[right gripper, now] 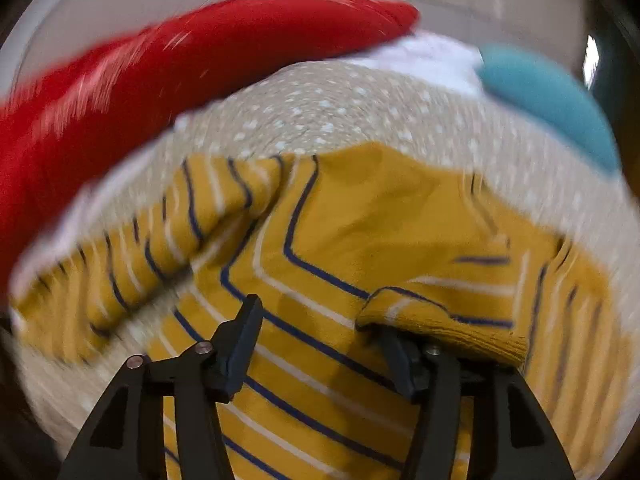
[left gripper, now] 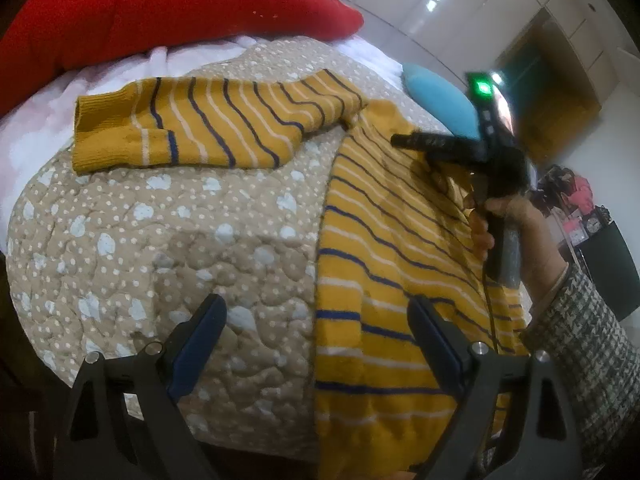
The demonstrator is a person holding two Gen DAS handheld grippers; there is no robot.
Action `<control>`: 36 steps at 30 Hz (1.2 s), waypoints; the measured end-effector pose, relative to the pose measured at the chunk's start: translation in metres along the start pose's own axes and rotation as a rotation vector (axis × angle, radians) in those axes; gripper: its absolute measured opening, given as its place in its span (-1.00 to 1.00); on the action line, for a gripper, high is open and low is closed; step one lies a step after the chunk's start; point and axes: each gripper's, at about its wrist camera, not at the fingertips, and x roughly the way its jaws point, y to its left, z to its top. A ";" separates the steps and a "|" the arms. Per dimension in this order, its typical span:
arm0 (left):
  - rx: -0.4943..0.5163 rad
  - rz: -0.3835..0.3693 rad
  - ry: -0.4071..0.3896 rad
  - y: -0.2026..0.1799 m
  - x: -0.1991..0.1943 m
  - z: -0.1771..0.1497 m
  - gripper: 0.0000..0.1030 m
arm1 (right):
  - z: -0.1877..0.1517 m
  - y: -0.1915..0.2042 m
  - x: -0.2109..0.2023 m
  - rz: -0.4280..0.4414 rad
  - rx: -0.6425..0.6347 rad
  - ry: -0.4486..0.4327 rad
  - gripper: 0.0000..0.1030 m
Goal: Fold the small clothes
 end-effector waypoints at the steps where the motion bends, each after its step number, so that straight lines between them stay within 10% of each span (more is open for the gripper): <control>1: 0.002 -0.003 0.000 -0.001 0.000 0.000 0.77 | -0.001 0.008 0.000 -0.040 -0.058 0.000 0.26; 12: 0.023 -0.018 -0.023 -0.008 -0.011 -0.004 0.77 | -0.026 0.071 0.017 -0.336 -0.483 -0.028 0.26; 20: 0.001 -0.042 -0.014 -0.004 -0.004 -0.002 0.77 | -0.022 -0.045 -0.068 0.125 0.038 -0.089 0.27; 23: -0.006 -0.048 -0.003 -0.001 0.003 -0.001 0.77 | -0.035 -0.098 -0.081 0.117 0.224 -0.093 0.13; 26: -0.009 -0.055 0.003 0.003 0.008 -0.001 0.77 | -0.042 -0.123 -0.066 0.017 0.262 -0.016 -0.55; 36: -0.020 -0.077 -0.017 0.013 0.002 0.002 0.77 | 0.010 -0.067 0.007 0.004 0.104 0.100 -0.65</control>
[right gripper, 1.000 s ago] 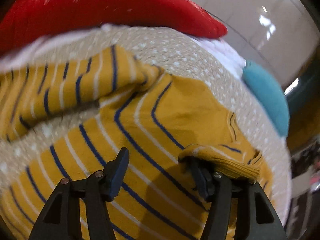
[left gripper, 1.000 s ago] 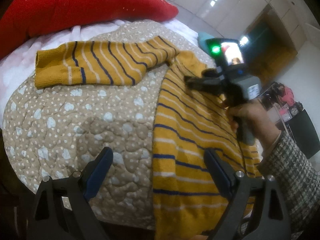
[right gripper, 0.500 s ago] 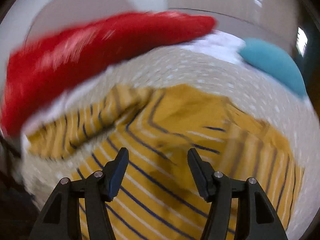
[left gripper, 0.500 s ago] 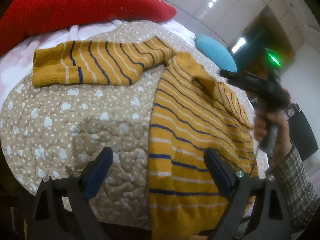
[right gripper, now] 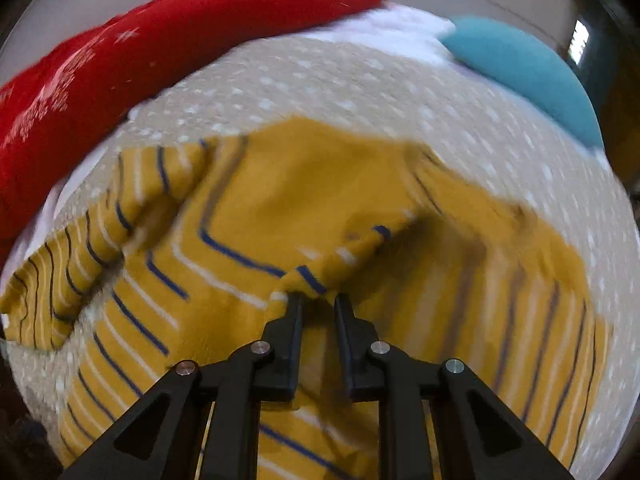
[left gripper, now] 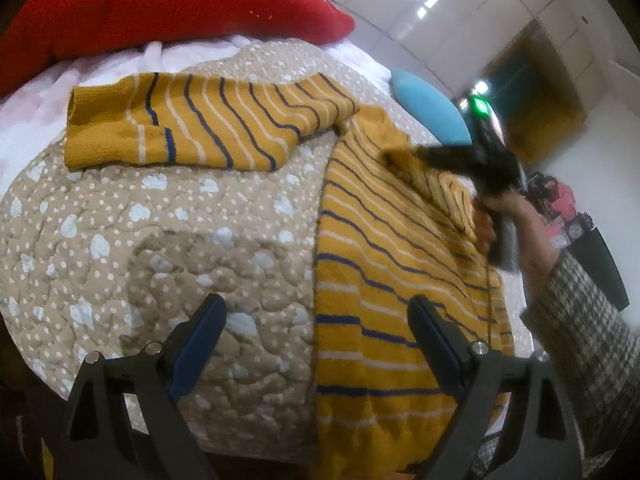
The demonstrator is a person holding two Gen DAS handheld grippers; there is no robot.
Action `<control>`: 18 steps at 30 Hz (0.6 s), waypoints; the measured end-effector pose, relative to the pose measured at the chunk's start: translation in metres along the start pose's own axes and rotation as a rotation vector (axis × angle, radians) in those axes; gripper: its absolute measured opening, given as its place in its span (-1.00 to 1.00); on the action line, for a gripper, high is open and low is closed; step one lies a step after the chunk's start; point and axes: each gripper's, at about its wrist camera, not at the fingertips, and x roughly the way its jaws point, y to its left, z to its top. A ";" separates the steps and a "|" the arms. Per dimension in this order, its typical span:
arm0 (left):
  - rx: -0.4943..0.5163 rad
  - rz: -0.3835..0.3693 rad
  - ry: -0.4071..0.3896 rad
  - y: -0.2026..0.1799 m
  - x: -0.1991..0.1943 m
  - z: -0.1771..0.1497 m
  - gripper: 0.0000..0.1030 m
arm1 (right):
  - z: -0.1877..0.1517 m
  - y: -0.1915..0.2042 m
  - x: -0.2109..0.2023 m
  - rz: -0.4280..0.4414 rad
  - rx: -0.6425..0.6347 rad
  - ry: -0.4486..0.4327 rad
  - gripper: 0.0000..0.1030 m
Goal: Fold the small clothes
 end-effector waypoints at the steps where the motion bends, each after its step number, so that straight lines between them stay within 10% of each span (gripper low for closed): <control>1: -0.003 -0.002 -0.004 0.001 -0.001 0.001 0.77 | 0.011 0.011 0.002 0.000 -0.023 -0.012 -0.65; 8: -0.032 -0.005 -0.005 0.013 -0.006 0.003 0.77 | 0.058 0.063 0.035 0.034 -0.085 -0.005 -0.40; 18: -0.060 0.009 -0.047 0.026 -0.023 0.002 0.77 | 0.022 0.038 -0.041 -0.033 0.004 -0.144 -0.27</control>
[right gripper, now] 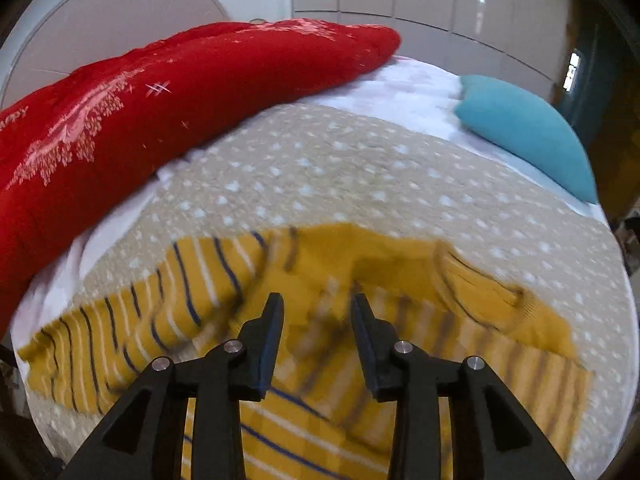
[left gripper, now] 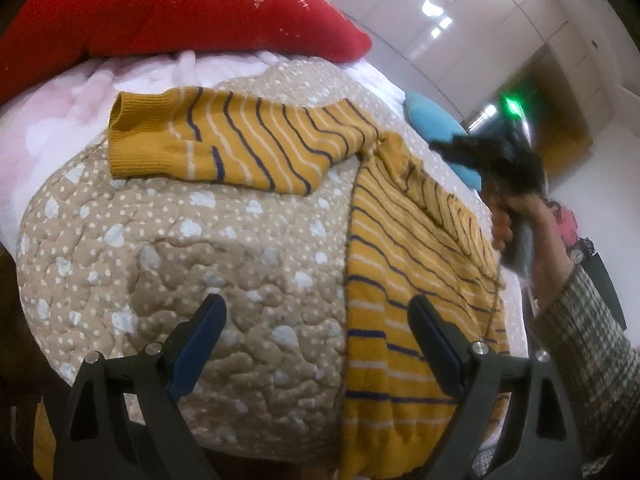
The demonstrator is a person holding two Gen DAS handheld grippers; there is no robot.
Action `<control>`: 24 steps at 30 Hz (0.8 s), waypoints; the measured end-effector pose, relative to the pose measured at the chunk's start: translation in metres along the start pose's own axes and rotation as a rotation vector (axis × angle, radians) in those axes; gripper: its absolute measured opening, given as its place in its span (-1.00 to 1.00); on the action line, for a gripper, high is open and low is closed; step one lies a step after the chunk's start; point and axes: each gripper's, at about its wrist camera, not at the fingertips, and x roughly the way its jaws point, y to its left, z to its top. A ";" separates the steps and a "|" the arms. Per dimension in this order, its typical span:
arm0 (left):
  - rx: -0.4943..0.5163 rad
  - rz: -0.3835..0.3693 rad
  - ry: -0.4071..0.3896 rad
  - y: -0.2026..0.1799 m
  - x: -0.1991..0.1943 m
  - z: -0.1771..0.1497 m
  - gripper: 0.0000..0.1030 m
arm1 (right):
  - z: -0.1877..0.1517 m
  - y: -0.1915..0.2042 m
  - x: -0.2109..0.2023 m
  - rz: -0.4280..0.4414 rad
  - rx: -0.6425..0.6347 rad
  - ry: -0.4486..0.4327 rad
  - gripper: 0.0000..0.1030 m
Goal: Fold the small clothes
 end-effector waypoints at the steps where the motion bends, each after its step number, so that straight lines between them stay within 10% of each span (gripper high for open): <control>1: -0.002 0.001 0.003 0.001 0.001 0.000 0.77 | -0.005 -0.004 0.000 -0.003 -0.009 0.017 -0.27; 10: -0.028 0.053 -0.036 0.014 -0.023 0.001 0.77 | -0.018 -0.008 0.072 0.001 0.042 0.198 -0.23; 15: -0.109 0.141 -0.128 0.052 -0.056 0.008 0.77 | -0.014 0.017 0.050 -0.049 -0.007 0.122 -0.22; 24: -0.344 0.282 -0.221 0.128 -0.106 -0.003 0.77 | -0.060 0.182 -0.035 0.316 -0.415 0.051 0.09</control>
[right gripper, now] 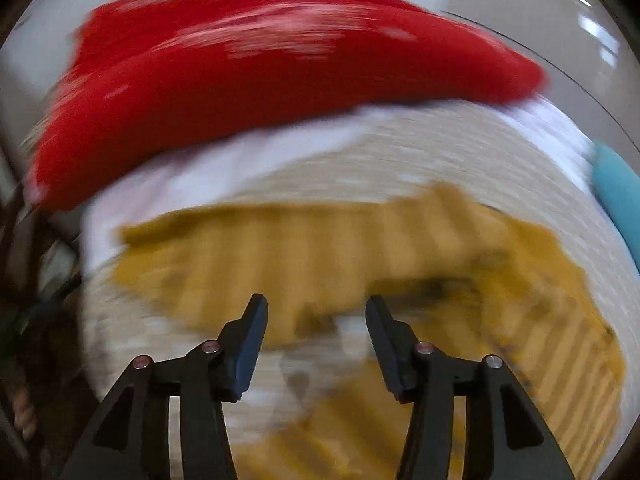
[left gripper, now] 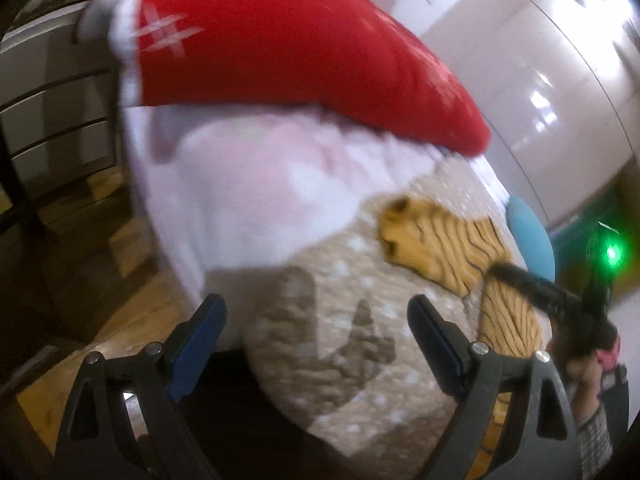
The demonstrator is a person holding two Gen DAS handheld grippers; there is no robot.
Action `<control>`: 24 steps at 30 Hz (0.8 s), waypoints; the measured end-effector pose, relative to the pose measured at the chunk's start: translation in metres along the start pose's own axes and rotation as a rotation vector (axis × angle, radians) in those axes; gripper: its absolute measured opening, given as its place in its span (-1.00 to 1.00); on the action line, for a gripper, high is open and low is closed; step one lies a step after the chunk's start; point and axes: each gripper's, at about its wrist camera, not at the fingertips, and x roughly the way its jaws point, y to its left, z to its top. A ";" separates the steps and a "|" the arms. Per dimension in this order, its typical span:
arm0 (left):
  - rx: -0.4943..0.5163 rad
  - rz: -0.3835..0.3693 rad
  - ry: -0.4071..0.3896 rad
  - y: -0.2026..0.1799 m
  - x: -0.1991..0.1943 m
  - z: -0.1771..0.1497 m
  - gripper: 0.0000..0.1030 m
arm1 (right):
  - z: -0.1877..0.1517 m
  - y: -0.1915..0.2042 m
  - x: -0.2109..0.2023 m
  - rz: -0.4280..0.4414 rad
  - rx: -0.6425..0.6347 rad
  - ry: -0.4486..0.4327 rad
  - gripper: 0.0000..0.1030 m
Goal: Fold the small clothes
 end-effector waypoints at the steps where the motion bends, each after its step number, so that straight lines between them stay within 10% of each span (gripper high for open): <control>1: -0.005 0.004 -0.005 0.005 -0.003 0.001 0.77 | 0.001 0.028 0.004 0.036 -0.066 0.000 0.10; 11: -0.026 0.007 0.016 0.016 0.000 -0.002 0.77 | -0.005 0.136 0.064 0.015 -0.331 0.012 0.06; 13: -0.017 0.004 0.019 0.012 0.000 -0.004 0.77 | 0.003 0.130 0.067 0.029 -0.264 0.017 -0.91; 24: 0.131 -0.052 0.021 -0.055 -0.006 -0.009 0.77 | 0.000 -0.022 -0.049 -0.014 0.232 -0.201 -0.90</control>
